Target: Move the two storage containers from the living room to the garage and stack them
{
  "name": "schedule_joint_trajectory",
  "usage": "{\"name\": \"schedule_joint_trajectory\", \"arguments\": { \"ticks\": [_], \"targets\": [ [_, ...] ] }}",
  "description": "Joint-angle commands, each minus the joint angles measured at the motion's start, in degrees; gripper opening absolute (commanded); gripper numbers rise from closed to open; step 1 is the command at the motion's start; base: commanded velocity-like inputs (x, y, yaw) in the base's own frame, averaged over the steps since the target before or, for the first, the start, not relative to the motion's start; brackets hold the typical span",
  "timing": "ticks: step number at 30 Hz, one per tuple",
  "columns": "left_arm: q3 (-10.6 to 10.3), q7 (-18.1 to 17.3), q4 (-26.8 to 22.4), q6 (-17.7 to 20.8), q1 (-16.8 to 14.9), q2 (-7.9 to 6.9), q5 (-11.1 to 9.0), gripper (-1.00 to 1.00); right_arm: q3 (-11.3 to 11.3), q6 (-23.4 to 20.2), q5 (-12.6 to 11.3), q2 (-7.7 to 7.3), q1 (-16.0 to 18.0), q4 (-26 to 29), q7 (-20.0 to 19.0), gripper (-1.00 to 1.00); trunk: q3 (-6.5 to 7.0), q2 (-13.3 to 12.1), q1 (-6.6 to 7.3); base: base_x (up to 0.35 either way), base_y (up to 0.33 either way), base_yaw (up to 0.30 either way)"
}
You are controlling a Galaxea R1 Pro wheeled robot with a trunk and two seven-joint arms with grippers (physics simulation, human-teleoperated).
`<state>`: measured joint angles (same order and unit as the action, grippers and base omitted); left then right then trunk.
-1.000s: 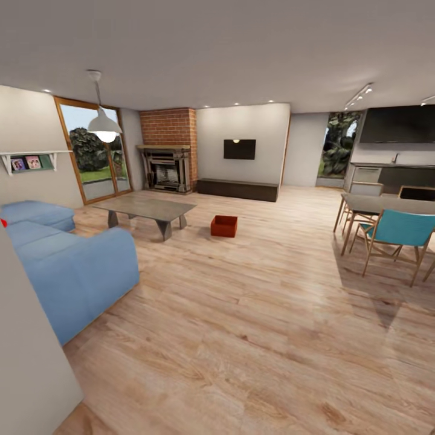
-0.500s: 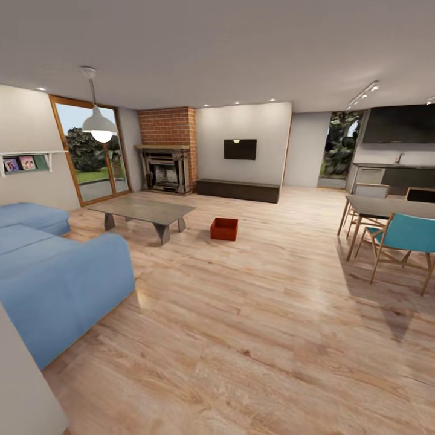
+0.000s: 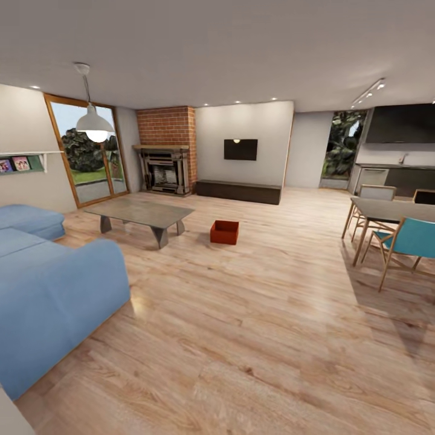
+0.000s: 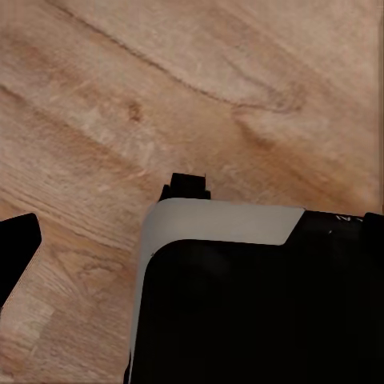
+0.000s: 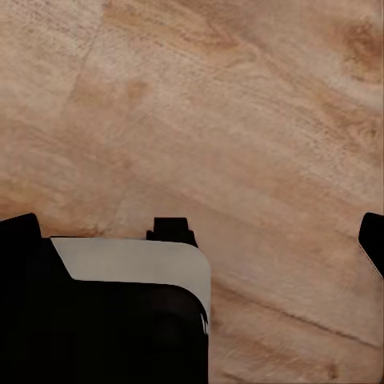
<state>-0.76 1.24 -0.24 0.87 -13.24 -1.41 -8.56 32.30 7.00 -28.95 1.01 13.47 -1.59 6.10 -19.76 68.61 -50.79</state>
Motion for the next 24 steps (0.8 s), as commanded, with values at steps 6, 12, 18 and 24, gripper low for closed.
{"name": "schedule_joint_trajectory", "arguments": {
  "ticks": [6, 12, 18, 24],
  "targets": [
    [-0.1, 0.1, 0.0, 0.1, 0.0, 0.0, -0.5, 1.0, 0.5, 0.3, -0.5, 0.05, 0.1, -0.2, 0.1, 1.0, -0.06, 0.0, -0.03, 0.322, 0.0, 0.0],
    [-0.1, 0.1, 0.0, 0.1, 0.0, 0.0, -0.5, 1.0, 0.5, 0.3, -0.6, 0.09, 0.1, -0.2, 0.1, 1.0, -0.06, 0.0, -0.03, 0.322, 0.0, 0.0],
    [-0.1, 0.1, 0.0, 0.1, 0.0, 0.0, -0.5, 1.0, 0.5, 0.3, -0.6, 0.14, 0.1, -0.2, 0.1, 1.0, -0.06, 0.0, -0.03, 0.323, 0.0, 0.0],
    [-0.1, 0.1, 0.0, 0.1, 0.0, 0.0, -0.5, 1.0, 0.5, 0.3, -0.6, 0.2, 0.1, -0.2, 0.1, 1.0, -0.06, 0.0, -0.03, 0.323, 0.0, 0.0]
  ]
}}
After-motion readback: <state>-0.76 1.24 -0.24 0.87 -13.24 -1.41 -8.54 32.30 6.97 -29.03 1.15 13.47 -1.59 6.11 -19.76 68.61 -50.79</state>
